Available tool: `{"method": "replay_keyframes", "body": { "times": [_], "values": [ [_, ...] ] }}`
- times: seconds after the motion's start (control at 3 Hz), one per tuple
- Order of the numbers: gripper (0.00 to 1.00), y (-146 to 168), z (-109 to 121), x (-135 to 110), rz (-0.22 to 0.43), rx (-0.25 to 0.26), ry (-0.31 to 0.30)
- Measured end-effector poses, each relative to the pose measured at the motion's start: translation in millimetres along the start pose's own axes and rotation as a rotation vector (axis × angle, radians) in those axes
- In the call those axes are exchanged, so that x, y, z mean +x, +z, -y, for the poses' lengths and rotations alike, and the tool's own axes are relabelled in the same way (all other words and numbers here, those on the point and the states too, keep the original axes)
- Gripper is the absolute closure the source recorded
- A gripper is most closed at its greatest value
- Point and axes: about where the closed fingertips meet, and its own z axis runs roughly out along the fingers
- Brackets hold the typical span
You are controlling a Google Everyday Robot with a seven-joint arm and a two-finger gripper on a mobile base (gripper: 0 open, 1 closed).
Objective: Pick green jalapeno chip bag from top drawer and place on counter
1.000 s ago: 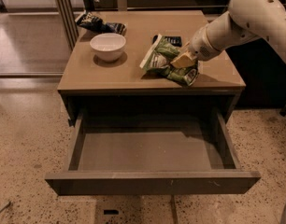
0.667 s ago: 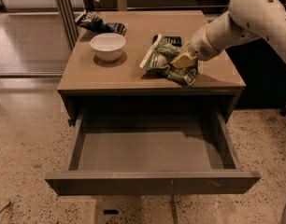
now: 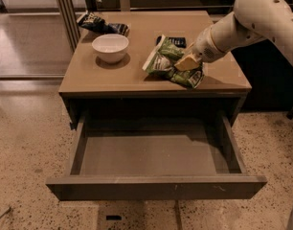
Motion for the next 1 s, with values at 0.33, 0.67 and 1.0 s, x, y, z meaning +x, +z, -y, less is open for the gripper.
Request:
{"method": "replay_keyframes", "body": {
  "times": [0.33, 0.67, 1.0],
  "values": [
    [0.12, 0.0, 0.0, 0.0, 0.000, 0.000, 0.000],
    [0.00, 0.1, 0.0, 0.0, 0.000, 0.000, 0.000],
    [0.00, 0.1, 0.0, 0.0, 0.000, 0.000, 0.000]
  ]
}}
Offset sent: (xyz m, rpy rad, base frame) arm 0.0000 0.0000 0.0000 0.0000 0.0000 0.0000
